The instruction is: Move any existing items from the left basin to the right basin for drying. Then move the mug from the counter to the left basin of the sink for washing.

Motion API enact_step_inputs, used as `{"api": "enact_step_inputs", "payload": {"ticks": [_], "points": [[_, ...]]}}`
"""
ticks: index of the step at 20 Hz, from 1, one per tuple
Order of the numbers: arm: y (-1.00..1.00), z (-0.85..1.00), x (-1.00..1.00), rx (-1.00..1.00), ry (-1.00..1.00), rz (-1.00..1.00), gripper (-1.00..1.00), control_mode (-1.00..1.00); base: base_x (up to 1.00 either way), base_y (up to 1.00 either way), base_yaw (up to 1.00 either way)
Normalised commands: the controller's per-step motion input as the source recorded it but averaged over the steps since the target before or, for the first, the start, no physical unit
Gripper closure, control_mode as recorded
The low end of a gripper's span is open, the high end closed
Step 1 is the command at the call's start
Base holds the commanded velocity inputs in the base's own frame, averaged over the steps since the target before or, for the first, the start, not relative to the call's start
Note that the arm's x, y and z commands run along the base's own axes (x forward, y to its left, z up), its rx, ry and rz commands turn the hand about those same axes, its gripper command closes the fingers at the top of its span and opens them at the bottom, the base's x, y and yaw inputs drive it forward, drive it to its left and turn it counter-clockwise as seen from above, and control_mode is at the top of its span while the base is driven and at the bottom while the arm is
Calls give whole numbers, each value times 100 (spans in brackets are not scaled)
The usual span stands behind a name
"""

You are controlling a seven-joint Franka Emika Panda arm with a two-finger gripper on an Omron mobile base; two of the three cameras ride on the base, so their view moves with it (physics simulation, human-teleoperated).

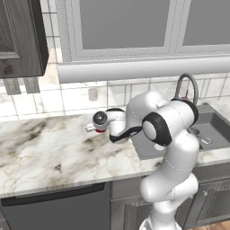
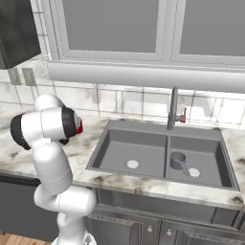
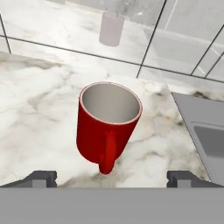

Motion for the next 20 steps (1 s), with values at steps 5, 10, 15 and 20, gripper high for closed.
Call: {"api": "enact_step_inputs", "payload": {"ticks": [5, 10, 15, 20], "points": [[0, -3, 25, 0, 0, 0, -100, -100, 0, 0, 0], [0, -13, 12, 0, 0, 0, -100, -100, 0, 0, 0], [0, -18, 0, 0, 0, 0, -100, -100, 0, 0, 0], [0, -2, 1, 0, 0, 0, -100, -100, 0, 0, 0]]}}
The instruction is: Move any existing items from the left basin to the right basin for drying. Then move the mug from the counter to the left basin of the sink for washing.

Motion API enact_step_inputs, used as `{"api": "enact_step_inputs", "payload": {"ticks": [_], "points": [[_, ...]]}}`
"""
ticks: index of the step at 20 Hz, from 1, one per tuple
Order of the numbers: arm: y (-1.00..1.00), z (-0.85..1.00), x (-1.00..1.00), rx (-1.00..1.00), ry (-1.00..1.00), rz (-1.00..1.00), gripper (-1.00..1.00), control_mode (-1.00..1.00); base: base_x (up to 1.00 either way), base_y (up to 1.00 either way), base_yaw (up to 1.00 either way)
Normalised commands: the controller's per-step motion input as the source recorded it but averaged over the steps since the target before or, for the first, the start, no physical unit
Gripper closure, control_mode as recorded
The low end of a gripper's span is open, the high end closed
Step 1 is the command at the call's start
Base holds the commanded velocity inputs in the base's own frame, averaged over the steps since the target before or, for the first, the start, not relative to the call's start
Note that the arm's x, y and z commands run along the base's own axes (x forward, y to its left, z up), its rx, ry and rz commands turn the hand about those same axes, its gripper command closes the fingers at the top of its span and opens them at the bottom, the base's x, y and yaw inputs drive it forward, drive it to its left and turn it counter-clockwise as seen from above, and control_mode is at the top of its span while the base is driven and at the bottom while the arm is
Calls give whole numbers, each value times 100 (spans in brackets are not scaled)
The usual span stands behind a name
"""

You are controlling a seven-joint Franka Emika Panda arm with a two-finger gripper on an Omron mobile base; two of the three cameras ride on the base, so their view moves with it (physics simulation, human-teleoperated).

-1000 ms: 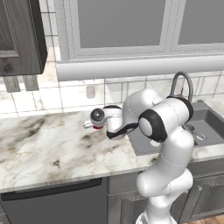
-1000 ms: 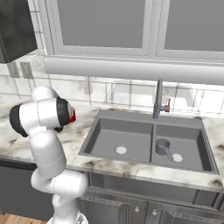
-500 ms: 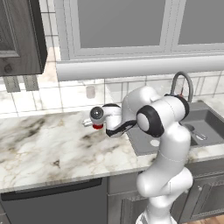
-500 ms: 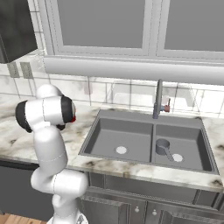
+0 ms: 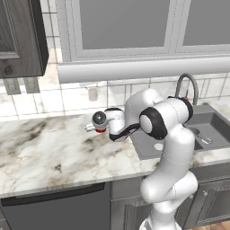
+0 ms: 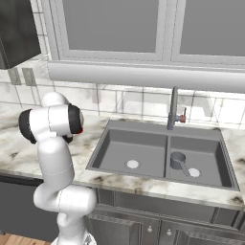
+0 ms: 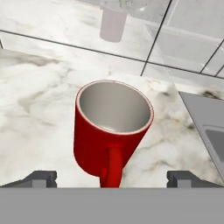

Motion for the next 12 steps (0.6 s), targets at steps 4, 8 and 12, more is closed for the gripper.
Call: {"api": "enact_step_inputs", "payload": {"ticks": [4, 8, 12], "points": [[0, -7, 2, 0, 0, 0, -100, -100, 0, 0, 0], [0, -8, 1, 0, 0, 0, -100, -100, 0, 0, 0], [0, -5, 2, 0, 0, 0, -100, -100, 0, 0, 0]]}}
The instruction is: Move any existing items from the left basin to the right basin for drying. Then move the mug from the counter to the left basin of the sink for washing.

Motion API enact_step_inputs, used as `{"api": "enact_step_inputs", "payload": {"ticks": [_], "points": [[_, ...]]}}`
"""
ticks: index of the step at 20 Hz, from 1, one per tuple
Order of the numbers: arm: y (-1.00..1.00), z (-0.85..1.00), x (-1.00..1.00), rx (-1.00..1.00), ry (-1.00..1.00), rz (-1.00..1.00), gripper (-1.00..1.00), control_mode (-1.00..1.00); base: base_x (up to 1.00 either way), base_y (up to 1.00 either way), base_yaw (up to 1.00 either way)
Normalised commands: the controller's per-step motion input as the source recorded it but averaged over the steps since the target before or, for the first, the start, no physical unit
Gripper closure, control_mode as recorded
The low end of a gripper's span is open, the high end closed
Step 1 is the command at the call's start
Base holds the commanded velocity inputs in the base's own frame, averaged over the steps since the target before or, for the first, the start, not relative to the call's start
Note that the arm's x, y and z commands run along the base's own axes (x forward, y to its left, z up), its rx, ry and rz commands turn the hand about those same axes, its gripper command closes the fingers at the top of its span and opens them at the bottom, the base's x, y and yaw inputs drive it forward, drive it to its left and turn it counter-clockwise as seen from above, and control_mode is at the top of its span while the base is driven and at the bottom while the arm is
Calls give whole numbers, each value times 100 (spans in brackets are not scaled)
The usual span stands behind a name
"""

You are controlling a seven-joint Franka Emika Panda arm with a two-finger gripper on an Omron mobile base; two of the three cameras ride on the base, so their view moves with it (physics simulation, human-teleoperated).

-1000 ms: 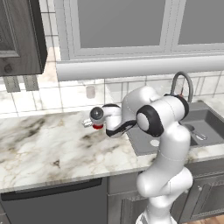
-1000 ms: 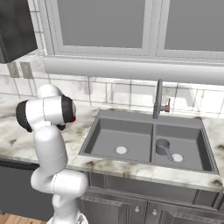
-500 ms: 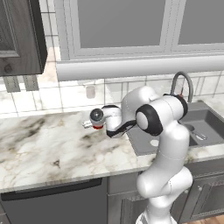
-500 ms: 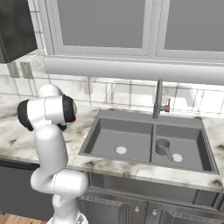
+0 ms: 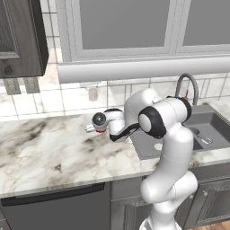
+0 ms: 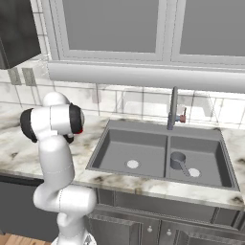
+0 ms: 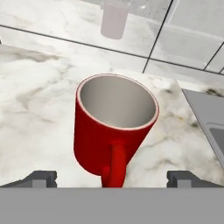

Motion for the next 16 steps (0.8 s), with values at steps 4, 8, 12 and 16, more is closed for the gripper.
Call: {"api": "enact_step_inputs", "payload": {"ticks": [4, 8, 12, 16], "points": [[-4, -1, 1, 0, 0, 0, -100, -100, 0, 0, 0], [-8, 0, 1, 0, 0, 0, -100, -100, 0, 0, 0], [-3, 0, 1, 0, 0, 0, -100, -100, 0, 0, 0], [0, 0, 9, 0, 0, 0, -100, -100, 0, 0, 0]]}}
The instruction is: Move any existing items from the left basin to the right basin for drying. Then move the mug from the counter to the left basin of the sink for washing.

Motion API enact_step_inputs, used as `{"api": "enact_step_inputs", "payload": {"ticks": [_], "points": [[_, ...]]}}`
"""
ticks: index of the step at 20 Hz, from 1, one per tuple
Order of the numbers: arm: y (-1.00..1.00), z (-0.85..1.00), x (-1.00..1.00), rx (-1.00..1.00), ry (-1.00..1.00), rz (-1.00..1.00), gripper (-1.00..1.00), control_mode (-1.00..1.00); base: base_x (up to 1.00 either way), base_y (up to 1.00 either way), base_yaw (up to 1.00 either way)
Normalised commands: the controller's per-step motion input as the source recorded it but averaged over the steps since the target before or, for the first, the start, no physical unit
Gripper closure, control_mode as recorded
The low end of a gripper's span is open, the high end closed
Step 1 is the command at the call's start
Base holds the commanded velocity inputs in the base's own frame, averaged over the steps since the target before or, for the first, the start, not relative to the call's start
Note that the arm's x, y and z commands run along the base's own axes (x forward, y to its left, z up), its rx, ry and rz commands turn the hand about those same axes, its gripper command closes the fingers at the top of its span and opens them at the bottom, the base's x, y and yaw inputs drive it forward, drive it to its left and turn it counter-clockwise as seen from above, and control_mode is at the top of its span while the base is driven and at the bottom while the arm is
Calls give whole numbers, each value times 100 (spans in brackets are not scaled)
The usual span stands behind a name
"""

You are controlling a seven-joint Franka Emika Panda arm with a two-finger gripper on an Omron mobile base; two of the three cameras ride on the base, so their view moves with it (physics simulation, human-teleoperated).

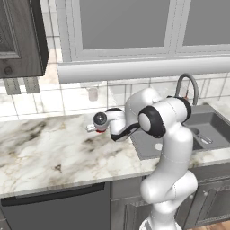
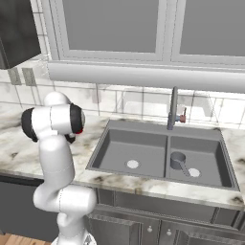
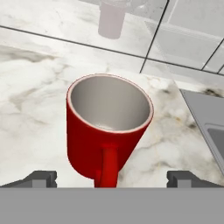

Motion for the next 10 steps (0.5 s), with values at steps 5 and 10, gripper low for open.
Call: {"api": "enact_step_inputs", "payload": {"ticks": [5, 10], "points": [[0, -1, 10, 0, 0, 1, -100, -100, 0, 0, 0], [0, -11, 0, 0, 0, 4, -100, -100, 0, 0, 0]]}}
